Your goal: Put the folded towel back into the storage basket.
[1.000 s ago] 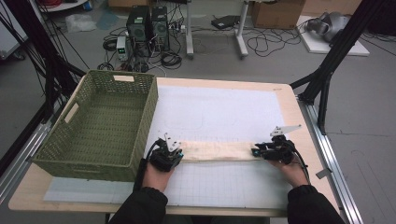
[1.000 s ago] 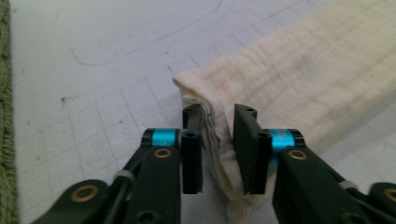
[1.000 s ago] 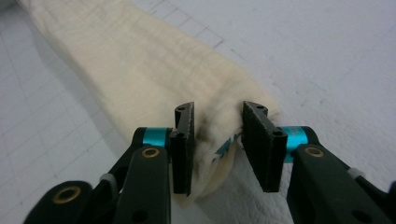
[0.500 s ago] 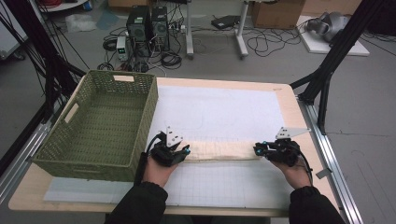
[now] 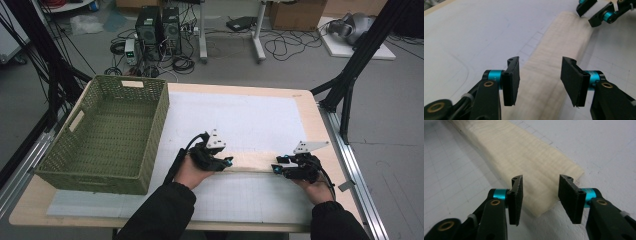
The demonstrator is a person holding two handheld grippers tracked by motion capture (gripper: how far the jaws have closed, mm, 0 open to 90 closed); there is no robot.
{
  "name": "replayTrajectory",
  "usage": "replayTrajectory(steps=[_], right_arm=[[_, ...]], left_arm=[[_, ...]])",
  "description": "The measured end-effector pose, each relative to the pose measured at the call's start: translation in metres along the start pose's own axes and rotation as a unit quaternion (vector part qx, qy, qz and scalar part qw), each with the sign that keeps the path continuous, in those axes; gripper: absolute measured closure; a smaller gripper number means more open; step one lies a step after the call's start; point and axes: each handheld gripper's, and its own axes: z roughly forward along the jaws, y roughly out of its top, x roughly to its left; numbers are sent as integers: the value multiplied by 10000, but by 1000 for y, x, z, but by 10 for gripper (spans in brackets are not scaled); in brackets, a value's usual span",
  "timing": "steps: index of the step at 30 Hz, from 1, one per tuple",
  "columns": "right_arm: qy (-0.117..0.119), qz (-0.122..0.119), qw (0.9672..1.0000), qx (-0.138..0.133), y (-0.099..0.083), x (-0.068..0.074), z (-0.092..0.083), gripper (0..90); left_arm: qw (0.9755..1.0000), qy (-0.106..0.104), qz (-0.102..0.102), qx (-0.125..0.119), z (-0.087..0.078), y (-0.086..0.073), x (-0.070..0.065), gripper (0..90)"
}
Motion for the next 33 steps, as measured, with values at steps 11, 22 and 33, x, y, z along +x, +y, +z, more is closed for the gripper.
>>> replayTrajectory(steps=[11,22,33], right_arm=[[-54,-235,9996,143,1,3,6,706],[-15,-235,9996,185,0,-3,8,796],[-51,-237,9995,188,0,-1,8,774]], left_arm=[[9955,-603,546,491,40,36,-6,464],[9841,-1078,624,1263,77,26,0,394],[9821,-1238,616,1283,80,23,0,342]])
